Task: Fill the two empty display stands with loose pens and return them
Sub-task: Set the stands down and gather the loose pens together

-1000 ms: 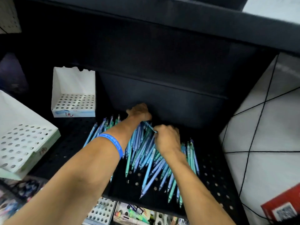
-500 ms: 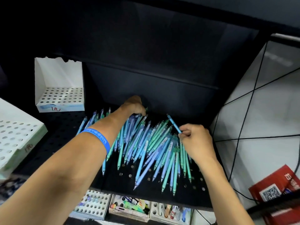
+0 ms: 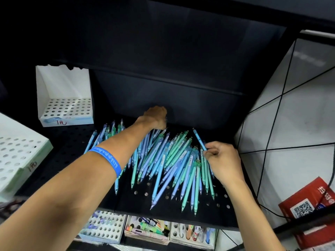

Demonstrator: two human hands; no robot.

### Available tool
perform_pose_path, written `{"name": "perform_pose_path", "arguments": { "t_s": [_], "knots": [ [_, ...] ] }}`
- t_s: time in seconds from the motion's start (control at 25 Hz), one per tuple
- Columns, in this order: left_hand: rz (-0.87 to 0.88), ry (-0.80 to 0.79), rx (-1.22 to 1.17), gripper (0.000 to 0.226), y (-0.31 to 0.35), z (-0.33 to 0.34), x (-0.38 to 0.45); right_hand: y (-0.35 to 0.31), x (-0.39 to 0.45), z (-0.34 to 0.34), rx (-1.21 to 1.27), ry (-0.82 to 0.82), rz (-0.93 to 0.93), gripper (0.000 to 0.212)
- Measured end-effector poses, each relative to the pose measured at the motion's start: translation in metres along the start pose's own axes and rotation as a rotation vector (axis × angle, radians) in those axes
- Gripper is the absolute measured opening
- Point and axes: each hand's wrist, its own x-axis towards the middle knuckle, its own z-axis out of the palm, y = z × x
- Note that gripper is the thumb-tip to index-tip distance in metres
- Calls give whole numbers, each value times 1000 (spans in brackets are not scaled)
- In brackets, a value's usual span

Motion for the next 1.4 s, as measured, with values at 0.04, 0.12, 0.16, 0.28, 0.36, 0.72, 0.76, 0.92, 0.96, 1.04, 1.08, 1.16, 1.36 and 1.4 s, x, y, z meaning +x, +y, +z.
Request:
{"name": "perform_pose_path", "arguments": {
  "t_s": [0.04,0.12,0.16,0.28,0.36,0.72,0.76,0.92,0.96,1.04,1.08,1.16,1.36,1.4],
  "knots": [
    [3,-31,-16,20,0,-1,-1,0,0,0,3,-2,1,20],
    [-5,-56,-56,23,-1,-1,-1,0,1,0,15,0,1,20],
    [-14,-42,-76,30,-2,0,-1,-1,1,0,25,4,2,20],
    [-55,45,-184,30,-4,-1,-3,1,0,-4,47,11,5,17],
    [-81,127,-299,23,-4,-11,-7,5,-2,-7,53,11,16,17],
    [-98,61,-463,43,-8,-15,-86,32,-21,-17,6,121,149,21],
    [-110,40,-418,46,-9,-8,-93,34,-23,-15,-11,114,158,23],
    [-125,11,-336,55,-6,8,-109,34,-28,-8,-33,-6,155,29],
    [-115,23,-304,58,-5,9,-112,33,-29,-7,-34,-16,156,29],
    [-90,57,-251,61,-4,9,-118,33,-31,-6,-69,-5,157,28],
    [-79,71,-236,58,-3,8,-120,34,-32,-6,-92,6,153,28],
    [-57,103,-217,49,-5,9,-124,35,-32,-5,-115,33,121,27],
    [-35,296,-235,37,-32,9,-135,35,-31,4,-102,34,-13,43],
    [-41,345,-238,42,-44,9,-139,33,-31,6,-94,39,-28,46]
  ]
}}
